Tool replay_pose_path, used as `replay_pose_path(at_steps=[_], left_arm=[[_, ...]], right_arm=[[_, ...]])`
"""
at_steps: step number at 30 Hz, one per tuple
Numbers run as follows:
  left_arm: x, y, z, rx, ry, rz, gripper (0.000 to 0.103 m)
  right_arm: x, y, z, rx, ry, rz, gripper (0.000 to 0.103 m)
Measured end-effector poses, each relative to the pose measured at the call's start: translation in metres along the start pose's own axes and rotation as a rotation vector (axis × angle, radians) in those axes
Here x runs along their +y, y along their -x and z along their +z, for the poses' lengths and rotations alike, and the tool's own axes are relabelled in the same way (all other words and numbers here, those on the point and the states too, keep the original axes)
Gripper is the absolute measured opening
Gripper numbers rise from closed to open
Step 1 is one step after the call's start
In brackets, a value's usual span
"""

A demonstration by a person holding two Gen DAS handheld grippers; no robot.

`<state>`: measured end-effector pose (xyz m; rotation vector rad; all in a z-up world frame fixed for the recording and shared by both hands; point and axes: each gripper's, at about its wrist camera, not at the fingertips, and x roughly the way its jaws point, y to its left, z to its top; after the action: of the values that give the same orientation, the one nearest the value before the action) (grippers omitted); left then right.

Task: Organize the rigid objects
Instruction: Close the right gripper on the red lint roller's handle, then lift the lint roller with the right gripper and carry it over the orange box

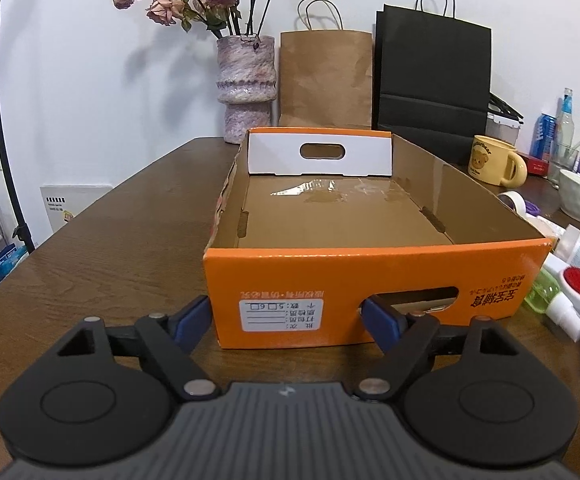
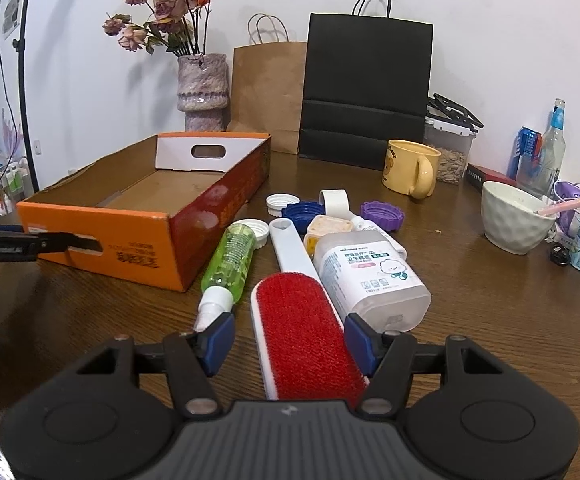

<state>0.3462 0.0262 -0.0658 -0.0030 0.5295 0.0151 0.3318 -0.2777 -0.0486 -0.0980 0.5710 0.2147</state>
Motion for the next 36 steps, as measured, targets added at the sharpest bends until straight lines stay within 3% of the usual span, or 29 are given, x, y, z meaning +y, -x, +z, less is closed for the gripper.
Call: replay_pose_path(at_steps=[19, 29, 36], left_arm=[[0.053, 0.024, -0.013, -0.021, -0.066, -0.127, 0.081], [0.055, 0.023, -0.015, -0.030, -0.063, -0.136, 0.081], [0.055, 0.024, -0.015, -0.031, -0.061, -0.137, 0.081]], right_arm=[[0.001, -0.018, 0.001, 0.064, 0.060, -0.033, 0.063], [-0.022, -0.040, 0.001, 0.133, 0.007, 0.076, 0.059], [-0.014, -0.030, 0.000, 0.097, 0.021, 0.077, 0.056]])
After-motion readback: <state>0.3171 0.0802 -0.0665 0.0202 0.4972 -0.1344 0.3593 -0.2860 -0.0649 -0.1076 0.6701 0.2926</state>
